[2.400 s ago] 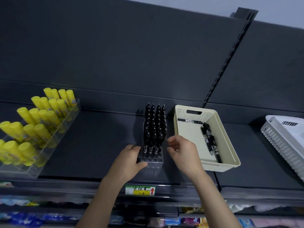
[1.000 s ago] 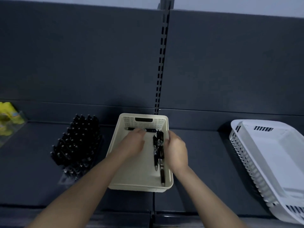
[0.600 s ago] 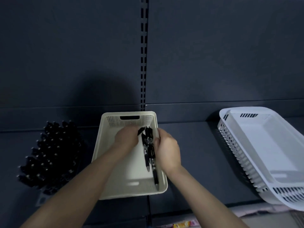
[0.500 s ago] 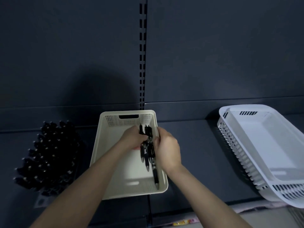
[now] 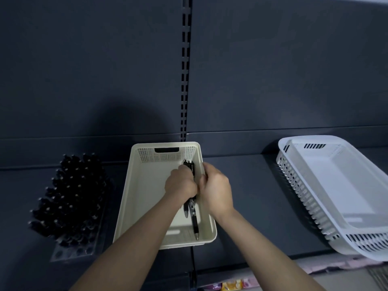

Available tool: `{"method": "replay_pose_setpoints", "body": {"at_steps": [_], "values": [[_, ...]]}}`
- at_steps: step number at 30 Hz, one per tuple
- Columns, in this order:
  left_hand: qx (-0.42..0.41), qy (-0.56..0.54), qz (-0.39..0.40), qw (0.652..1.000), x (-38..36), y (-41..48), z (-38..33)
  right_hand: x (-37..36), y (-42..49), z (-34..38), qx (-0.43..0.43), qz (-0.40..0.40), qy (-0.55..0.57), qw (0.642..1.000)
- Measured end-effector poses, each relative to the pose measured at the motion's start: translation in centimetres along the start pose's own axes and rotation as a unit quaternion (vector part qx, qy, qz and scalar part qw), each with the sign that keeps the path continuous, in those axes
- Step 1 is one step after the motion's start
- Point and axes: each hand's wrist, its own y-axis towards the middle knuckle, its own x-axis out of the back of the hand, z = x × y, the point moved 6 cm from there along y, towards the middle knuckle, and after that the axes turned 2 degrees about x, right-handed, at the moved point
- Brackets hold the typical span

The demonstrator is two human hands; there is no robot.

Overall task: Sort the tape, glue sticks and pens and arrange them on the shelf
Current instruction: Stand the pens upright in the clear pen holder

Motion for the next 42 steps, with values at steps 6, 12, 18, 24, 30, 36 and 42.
{"method": "replay_pose_setpoints", "body": {"at_steps": [6, 12, 18, 24, 30, 36, 42], "values": [[0.02, -0.015, -0.015, 1.0, 0.0, -0.4, 0.9, -0.1, 0.0, 0.1, -0.002, 0.011, -0.005, 1.0], [-0.03, 0.004, -0.065, 0.997, 0.5, -0.6, 1.6, -0.1, 0.1, 0.1, 0.003, 0.014, -0.014, 1.0], [-0.01, -0.163, -0.016, 0.986, 1.7, -0.1, 3.5, -0.3, 0.1, -0.1, 0.009, 0.015, -0.014, 1.0], [-0.026, -0.326, -0.115, 0.938, 5.0, -1.8, 4.8, -0.6, 0.3, 0.0, 0.036, 0.023, -0.117, 0.992], [-0.041, -0.433, -0.256, 0.863, 8.4, -4.4, 5.8, -0.9, -0.1, 4.3, 0.126, 0.103, -0.001, 0.987], [0.016, -0.504, -0.318, 0.803, 9.0, -6.7, 6.6, -2.2, -2.1, 6.5, 0.12, 0.235, 0.063, 0.963], [-0.017, -0.538, -0.287, 0.793, 11.4, -8.4, 5.9, -0.6, -2.5, 8.4, 0.135, 0.231, 0.086, 0.96]]}}
